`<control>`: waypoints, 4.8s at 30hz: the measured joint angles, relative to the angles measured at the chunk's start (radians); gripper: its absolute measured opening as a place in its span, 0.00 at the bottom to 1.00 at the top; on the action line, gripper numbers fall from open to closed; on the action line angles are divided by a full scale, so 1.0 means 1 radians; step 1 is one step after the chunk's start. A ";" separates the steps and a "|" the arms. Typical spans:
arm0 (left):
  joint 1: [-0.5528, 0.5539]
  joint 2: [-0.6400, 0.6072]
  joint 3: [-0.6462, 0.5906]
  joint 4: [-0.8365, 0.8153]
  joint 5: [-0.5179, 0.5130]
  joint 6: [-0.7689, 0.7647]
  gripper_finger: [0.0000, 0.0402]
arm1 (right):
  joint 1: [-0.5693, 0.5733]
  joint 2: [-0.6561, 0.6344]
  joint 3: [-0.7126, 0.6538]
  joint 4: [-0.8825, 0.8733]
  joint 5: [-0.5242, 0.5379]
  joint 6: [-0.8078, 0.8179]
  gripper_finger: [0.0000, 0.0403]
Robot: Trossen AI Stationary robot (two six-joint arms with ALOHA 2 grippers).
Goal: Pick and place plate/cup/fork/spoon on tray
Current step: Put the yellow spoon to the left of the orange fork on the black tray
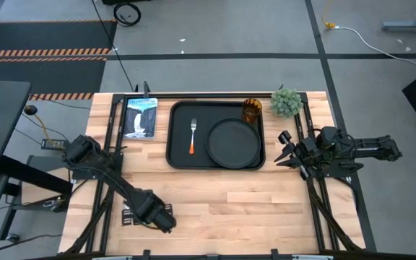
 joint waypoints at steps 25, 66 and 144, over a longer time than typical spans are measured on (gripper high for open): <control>-0.047 0.078 -0.029 0.074 -0.033 -0.008 0.49 | 0.000 0.000 0.000 0.033 -0.019 0.039 0.16; -0.175 0.078 -0.029 0.022 -0.075 0.000 0.41 | 0.000 0.000 0.000 0.070 -0.045 0.053 0.16; 0.221 -0.210 -0.150 -0.024 -0.537 0.462 0.06 | 0.000 0.000 0.000 0.092 -0.045 0.042 0.16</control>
